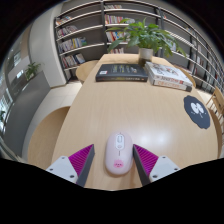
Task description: Arrange mouse
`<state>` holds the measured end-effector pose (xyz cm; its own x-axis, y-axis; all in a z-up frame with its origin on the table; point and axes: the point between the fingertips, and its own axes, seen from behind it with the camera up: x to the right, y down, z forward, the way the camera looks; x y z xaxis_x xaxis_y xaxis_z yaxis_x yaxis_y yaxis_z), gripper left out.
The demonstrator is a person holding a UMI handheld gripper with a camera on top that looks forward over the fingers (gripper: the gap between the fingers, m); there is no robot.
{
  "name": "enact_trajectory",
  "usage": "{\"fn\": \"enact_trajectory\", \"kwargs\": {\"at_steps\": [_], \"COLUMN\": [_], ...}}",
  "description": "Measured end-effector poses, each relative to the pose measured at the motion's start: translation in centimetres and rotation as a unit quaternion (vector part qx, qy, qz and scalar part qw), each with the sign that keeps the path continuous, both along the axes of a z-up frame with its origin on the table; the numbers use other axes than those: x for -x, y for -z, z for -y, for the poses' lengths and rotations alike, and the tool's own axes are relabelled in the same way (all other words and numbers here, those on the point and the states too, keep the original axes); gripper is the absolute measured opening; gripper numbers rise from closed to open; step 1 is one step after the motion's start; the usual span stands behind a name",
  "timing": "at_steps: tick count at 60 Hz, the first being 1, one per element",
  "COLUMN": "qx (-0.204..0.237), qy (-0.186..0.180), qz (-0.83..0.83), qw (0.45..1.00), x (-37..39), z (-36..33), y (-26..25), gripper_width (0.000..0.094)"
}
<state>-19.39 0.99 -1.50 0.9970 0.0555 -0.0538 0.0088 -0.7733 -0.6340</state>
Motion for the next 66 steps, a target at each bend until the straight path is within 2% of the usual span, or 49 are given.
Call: {"fn": "enact_trajectory", "kwargs": {"at_steps": [5, 10, 15, 24, 29, 33, 41, 48, 53, 57, 60, 63, 66], "qx": [0.011, 0.011, 0.013, 0.019, 0.027, 0.010, -0.085, -0.173, -0.213, -0.229, -0.221, -0.205, -0.182], "qy": [-0.019, -0.011, -0.002, 0.006, 0.008, 0.002, -0.012, -0.002, 0.012, 0.026, 0.035, 0.048, 0.057], "qz": [0.028, 0.024, 0.026, 0.018, 0.005, 0.000, 0.025, 0.046, 0.070, 0.081, 0.082, 0.086, 0.094], "qw": [0.999, 1.000, 1.000, 1.000, 1.000, 1.000, 0.996, 0.984, 0.974, 0.970, 0.971, 0.974, 0.977], "x": [-0.9, 0.2, 0.2, -0.1, -0.7, -1.7, -7.8, -14.8, -21.2, -26.1, -30.0, -33.4, -36.4], "z": [-0.2, -0.7, -1.2, -1.4, -1.4, -2.4, -7.5, -12.3, -15.1, -16.2, -16.9, -17.4, -17.0], "y": [-0.1, 0.5, 0.7, 0.6, 0.2, -1.9, -13.1, -23.2, -28.5, -29.5, -29.6, -27.7, -23.7], "gripper_width": [0.0656, 0.0522, 0.0482, 0.0330, 0.0328, 0.0328, 0.0328, 0.0326, 0.0326, 0.0325, 0.0325, 0.0325, 0.0327]}}
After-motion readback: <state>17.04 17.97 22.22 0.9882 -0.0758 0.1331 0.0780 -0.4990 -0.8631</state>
